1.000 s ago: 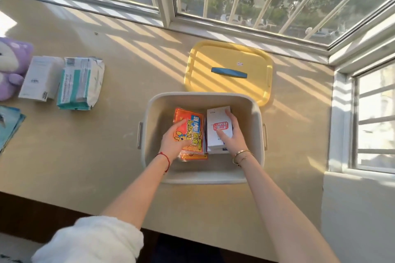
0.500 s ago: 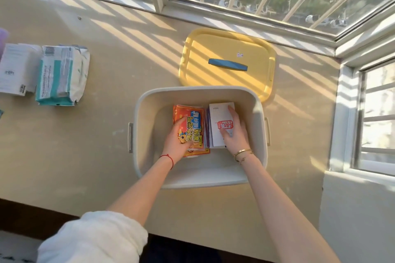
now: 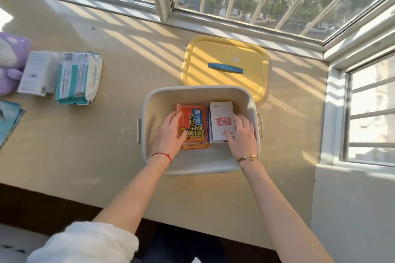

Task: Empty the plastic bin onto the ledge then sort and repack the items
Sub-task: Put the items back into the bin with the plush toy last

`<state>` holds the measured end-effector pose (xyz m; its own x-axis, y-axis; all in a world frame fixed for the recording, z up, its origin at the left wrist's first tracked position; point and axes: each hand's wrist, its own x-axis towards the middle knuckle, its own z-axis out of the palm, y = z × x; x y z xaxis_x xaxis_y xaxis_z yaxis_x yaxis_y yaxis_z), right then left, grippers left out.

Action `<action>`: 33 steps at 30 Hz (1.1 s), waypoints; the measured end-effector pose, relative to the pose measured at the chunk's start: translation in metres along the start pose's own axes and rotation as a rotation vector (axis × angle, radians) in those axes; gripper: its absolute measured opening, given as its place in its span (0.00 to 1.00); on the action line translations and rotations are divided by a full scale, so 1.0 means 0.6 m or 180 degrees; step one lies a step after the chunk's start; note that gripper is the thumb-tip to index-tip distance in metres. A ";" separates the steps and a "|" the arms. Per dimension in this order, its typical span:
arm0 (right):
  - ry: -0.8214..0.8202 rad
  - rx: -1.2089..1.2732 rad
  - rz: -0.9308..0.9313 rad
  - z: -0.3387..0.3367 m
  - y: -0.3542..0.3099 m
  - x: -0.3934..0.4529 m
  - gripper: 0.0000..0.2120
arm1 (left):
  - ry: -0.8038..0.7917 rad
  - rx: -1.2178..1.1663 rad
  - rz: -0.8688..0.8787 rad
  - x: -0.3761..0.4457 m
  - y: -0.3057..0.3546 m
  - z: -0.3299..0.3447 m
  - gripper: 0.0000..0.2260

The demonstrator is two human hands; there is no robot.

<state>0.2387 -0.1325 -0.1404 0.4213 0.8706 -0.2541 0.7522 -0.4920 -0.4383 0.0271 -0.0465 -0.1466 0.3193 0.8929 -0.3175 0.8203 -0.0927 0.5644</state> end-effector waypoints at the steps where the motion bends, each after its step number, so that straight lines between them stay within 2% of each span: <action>1: 0.0101 -0.0096 -0.0104 -0.013 -0.006 -0.013 0.26 | 0.0048 0.0094 0.0154 -0.013 0.008 -0.021 0.26; 8: 0.0674 -0.0205 -0.0476 -0.116 -0.044 -0.120 0.24 | 0.0500 0.0308 0.0639 -0.140 0.040 -0.157 0.21; 17: 0.0851 -0.0215 -0.0847 -0.192 -0.071 -0.273 0.22 | 0.0922 0.0579 0.0979 -0.331 0.015 -0.266 0.19; 23: 0.0970 -0.0212 -0.1140 -0.205 -0.090 -0.352 0.22 | 0.1212 0.0674 0.0786 -0.448 -0.013 -0.303 0.19; 33: 0.0726 -0.0240 -0.1696 -0.173 -0.183 -0.404 0.21 | 0.1666 0.0698 0.0312 -0.604 -0.112 -0.359 0.18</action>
<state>0.1066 -0.2890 0.0587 0.0671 0.9813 0.1803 0.9208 0.0087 -0.3900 -0.2460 -0.2690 0.0947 0.1671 0.9695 0.1794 0.8958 -0.2253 0.3831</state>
